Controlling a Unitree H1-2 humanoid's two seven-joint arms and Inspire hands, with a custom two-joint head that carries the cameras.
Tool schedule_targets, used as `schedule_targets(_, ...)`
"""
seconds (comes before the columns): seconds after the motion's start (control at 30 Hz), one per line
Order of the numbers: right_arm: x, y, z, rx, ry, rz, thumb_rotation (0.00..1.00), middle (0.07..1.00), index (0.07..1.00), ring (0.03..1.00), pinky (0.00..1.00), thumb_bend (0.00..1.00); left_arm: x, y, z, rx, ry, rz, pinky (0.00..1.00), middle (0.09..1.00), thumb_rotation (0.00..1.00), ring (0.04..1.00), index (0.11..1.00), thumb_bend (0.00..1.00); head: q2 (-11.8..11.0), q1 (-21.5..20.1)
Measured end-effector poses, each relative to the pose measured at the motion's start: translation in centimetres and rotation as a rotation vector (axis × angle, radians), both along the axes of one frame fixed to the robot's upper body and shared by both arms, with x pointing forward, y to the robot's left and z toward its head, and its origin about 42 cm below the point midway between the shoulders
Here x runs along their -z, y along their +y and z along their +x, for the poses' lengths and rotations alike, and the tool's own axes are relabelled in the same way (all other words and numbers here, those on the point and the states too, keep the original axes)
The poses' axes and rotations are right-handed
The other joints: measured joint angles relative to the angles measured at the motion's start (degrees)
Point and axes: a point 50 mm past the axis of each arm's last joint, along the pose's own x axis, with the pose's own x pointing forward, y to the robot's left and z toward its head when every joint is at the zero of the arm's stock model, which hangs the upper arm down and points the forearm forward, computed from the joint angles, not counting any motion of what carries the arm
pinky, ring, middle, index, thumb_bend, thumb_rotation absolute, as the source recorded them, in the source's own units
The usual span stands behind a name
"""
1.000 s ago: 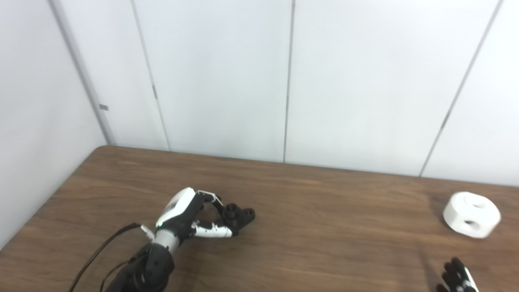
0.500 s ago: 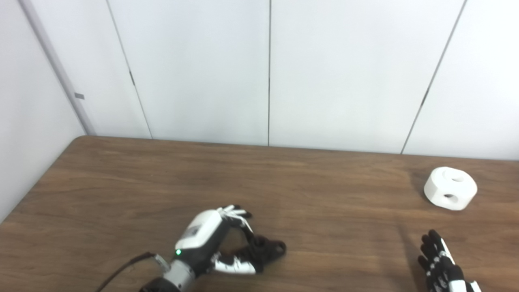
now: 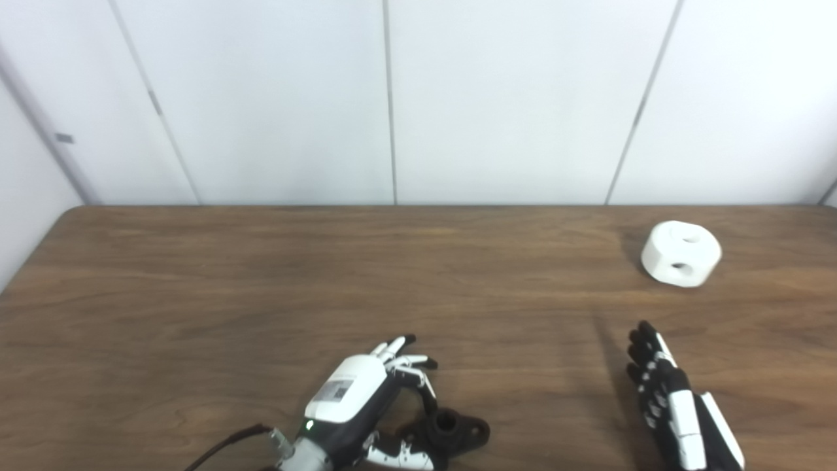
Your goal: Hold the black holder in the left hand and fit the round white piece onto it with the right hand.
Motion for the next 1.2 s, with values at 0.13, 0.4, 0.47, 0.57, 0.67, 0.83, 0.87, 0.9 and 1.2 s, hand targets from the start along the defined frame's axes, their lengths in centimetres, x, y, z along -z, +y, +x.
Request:
schedule_targets(0.13,-0.4,0.2,-0.2,-0.003,0.006,-0.001,1.0,0.975,1.0,1.0,1.0,0.62,0.4,-0.3,0.0,0.021,0.01,-0.007,1.0,0.846,0.05,0.995,0.484,0.52,1.1,-0.7)
schedule_targets(0.4,-1.2,0.5,-0.4,0.005,0.02,-0.022,1.0,0.969,1.0,1.0,1.0,0.62,0.6,-0.5,0.3,0.029,0.013,-0.007,1.0,0.844,0.05,0.979,0.485,0.52,3.0,-1.6)
schedule_targets(0.47,-1.2,0.5,-0.4,0.006,0.028,-0.022,1.0,0.969,1.0,1.0,1.0,0.62,0.8,-0.4,0.4,0.027,0.016,-0.005,1.0,0.841,0.05,0.974,0.485,0.52,3.0,-1.6)
schedule_targets(0.57,-1.5,0.5,-0.4,0.013,0.023,-0.024,1.0,0.972,1.0,1.0,1.0,0.61,0.9,-0.3,0.4,0.029,0.011,-0.007,1.0,0.842,0.05,0.972,0.485,0.52,3.4,-2.0)
schedule_targets(0.67,-1.8,0.5,-0.5,0.014,0.012,-0.019,1.0,0.986,1.0,1.0,1.0,0.6,1.0,-0.3,0.5,0.026,0.009,-0.008,1.0,0.843,0.05,0.974,0.485,0.52,3.8,-2.3)
schedule_targets(0.83,-2.1,-0.1,-0.4,0.029,0.004,0.001,1.0,0.985,1.0,0.99,1.0,0.62,1.1,-0.2,0.6,0.027,0.009,-0.008,1.0,0.841,0.05,0.971,0.485,0.52,4.0,-3.9)
schedule_targets(0.87,-2.3,-0.3,-0.4,0.032,0.001,0.003,1.0,0.981,1.0,0.982,1.0,0.61,1.1,-0.2,0.6,0.028,0.009,-0.007,1.0,0.841,0.05,0.971,0.485,0.52,3.9,-4.0)
schedule_targets(0.9,-2.5,-0.4,-0.4,0.035,-0.002,0.002,1.0,0.976,0.995,0.974,1.0,0.61,1.1,-0.3,0.7,0.029,0.009,-0.006,1.0,0.843,0.05,0.971,0.485,0.52,3.9,-4.2)
schedule_targets(1.2,-5.6,-2.4,1.7,0.09,-0.079,-0.072,0.96,0.969,0.972,0.989,1.0,0.59,1.6,-0.8,1.2,0.022,0.021,-0.024,1.0,0.85,0.05,0.977,0.485,0.52,3.5,-7.5)
